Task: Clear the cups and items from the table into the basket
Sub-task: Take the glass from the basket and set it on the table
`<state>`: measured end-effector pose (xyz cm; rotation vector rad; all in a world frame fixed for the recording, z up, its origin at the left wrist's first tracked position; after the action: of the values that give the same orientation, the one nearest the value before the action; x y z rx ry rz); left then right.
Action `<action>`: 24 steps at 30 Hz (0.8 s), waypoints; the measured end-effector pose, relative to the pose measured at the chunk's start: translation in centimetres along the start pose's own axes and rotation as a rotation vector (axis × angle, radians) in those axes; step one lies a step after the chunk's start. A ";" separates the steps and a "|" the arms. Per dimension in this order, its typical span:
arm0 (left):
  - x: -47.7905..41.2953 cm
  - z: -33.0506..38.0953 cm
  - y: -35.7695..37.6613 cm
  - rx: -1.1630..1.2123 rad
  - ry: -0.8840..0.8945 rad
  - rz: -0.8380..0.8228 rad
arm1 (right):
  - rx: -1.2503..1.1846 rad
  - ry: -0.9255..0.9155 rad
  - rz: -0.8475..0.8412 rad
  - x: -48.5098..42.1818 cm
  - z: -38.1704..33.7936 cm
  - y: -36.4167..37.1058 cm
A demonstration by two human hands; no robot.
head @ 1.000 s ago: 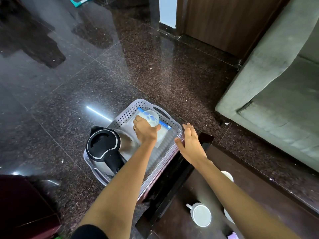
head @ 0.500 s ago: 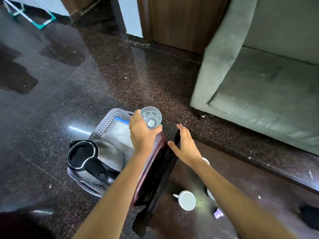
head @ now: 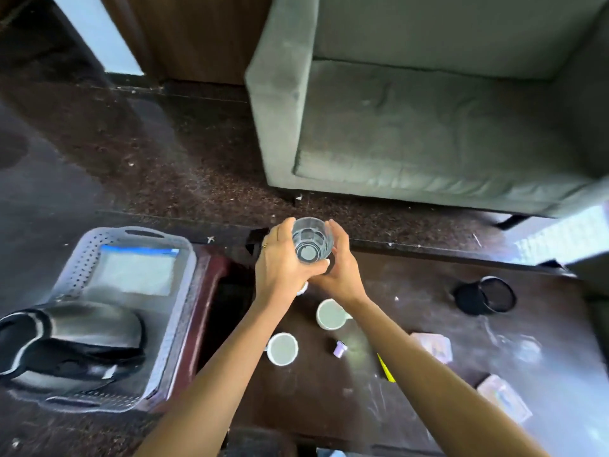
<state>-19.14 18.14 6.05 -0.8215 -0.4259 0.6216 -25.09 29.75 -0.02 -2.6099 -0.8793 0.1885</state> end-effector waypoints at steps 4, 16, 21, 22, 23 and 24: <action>1.8 3.3 4.5 0.001 0.077 -0.085 | -0.013 0.052 0.092 2.4 2.4 -4.3; 5.8 6.9 16.6 0.082 0.171 -0.378 | 0.024 0.123 0.285 7.6 10.9 -12.3; 6.3 6.1 19.7 0.181 0.117 -0.320 | 0.054 0.224 0.344 8.9 16.2 -13.7; 6.3 5.7 20.3 0.189 0.100 -0.316 | 0.071 0.243 0.357 9.1 17.1 -13.8; 6.3 5.4 20.8 0.193 0.084 -0.313 | 0.084 0.262 0.371 9.3 18.0 -14.0; 6.2 5.0 21.3 0.197 0.071 -0.309 | 0.096 0.282 0.381 9.5 18.9 -14.1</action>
<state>-24.71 36.05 -6.83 -0.5738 -0.4093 0.3396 -29.96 51.66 -11.95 -2.6037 -0.2675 -0.0384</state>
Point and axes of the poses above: each hand's wrist, its own x-axis away from the middle knuckle, its own y-axis out of the palm, z = x × y, the point moved 9 cm from there along -x, towards the middle knuckle, and after that the axes turned 7 degrees about -y, right-handed, at the moved point
